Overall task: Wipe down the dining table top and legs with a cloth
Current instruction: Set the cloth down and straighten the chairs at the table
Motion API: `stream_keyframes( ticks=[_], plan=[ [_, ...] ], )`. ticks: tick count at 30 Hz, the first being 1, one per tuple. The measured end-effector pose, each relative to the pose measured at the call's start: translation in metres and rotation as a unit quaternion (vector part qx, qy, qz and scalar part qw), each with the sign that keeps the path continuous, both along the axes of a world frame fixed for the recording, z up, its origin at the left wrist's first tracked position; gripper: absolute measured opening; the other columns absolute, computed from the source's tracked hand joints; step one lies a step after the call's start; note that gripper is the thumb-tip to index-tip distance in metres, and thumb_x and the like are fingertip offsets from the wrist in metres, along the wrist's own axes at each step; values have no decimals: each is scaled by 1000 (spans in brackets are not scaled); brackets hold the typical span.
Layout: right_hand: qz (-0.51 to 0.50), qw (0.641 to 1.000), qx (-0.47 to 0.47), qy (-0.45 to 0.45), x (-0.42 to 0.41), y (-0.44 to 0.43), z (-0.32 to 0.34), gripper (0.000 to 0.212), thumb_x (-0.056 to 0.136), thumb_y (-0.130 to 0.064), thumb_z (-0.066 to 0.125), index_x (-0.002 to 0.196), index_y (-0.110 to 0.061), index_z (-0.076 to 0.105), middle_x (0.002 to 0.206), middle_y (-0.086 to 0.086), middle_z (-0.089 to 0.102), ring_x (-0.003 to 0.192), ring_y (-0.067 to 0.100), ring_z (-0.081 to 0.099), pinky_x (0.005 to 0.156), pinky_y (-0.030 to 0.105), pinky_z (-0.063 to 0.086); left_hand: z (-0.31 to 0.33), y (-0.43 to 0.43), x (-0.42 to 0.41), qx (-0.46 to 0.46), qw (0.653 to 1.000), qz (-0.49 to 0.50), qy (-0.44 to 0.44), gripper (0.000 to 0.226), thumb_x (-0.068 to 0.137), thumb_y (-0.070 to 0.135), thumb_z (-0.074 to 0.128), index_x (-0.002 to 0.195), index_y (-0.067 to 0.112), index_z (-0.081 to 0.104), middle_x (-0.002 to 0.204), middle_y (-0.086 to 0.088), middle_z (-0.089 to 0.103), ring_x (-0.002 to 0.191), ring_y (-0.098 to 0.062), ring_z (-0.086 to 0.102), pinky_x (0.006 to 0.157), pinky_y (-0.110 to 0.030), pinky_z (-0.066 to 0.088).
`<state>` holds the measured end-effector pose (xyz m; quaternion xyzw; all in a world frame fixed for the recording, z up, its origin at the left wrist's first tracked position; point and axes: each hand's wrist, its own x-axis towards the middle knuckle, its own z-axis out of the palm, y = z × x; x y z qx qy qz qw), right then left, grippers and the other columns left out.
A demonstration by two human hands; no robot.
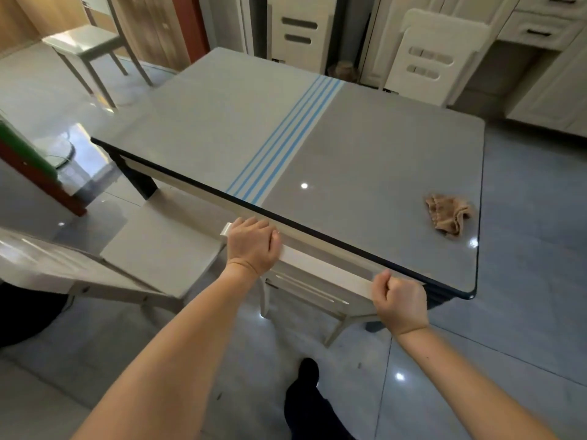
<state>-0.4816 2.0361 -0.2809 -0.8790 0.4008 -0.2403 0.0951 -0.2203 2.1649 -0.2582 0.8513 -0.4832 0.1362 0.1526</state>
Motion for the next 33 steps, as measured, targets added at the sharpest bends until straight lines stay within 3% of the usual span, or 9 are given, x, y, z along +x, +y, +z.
stream_keyframes(
  ticks=[8, 13, 20, 23, 25, 28, 31, 33],
  plan=[
    [-31, 999, 5, 6, -2, -2, 10, 54, 88, -21, 35, 37, -4, 43, 33, 12, 44, 27, 31, 44, 32, 29, 32, -1, 0, -2, 49, 998, -16, 20, 39, 87, 30, 34, 62, 19, 62, 64, 3, 60, 61, -17, 50, 61, -30, 34],
    [-51, 997, 41, 33, -2, -2, 9, 54, 89, -27, 33, 42, -5, 47, 39, 16, 51, 33, 36, 51, 37, 33, 37, 5, 4, 0, 57, 997, -33, 41, 31, 85, 26, 39, 61, 17, 57, 64, 0, 57, 63, -22, 50, 63, -33, 36],
    [-46, 986, 150, 49, 3, 4, 26, 43, 88, -30, 44, 52, -9, 38, 45, 4, 43, 47, 36, 46, 49, 36, 37, 19, 15, 9, 141, 978, -91, 124, 38, 96, 35, 28, 83, 20, 61, 87, 4, 61, 86, -19, 52, 83, -31, 37],
    [-44, 967, 219, 120, 10, 1, 36, 39, 96, -31, 47, 61, -13, 49, 59, 6, 54, 62, 35, 56, 57, 38, 41, 33, 25, 15, 145, 963, -145, 178, 31, 100, 33, 32, 100, 22, 61, 101, 5, 61, 97, -16, 51, 93, -29, 36],
    [-14, 967, 223, 121, 20, 10, 48, 24, 96, -31, 51, 81, -17, 64, 71, 3, 64, 75, 32, 65, 63, 35, 44, 41, 37, 14, 97, 961, -156, 207, 28, 100, 32, 36, 106, 21, 61, 106, 5, 62, 100, -14, 52, 95, -27, 38],
    [70, 986, 153, 5, 52, 42, 62, 23, 96, -19, 55, 112, -8, 67, 99, 5, 70, 92, 22, 64, 79, 31, 48, 45, 67, 11, 17, 966, -151, 208, 27, 98, 29, 39, 106, 17, 62, 109, 3, 61, 102, -14, 53, 93, -27, 43],
    [215, 969, 113, -50, 91, 79, 63, 31, 95, -24, 47, 111, -7, 66, 101, 2, 68, 93, 15, 61, 83, 27, 49, 39, 114, 12, -17, 968, -60, 243, 31, 97, 32, 37, 106, 17, 63, 107, 5, 61, 100, -13, 54, 88, -27, 47],
    [264, 948, 177, -37, 114, 101, 50, 30, 94, -26, 48, 111, -10, 67, 101, -2, 67, 91, 9, 62, 84, 23, 49, 28, 152, 13, -13, 959, 16, 282, 35, 95, 35, 35, 102, 15, 63, 100, 3, 61, 95, -16, 54, 84, -31, 48]
  ],
)
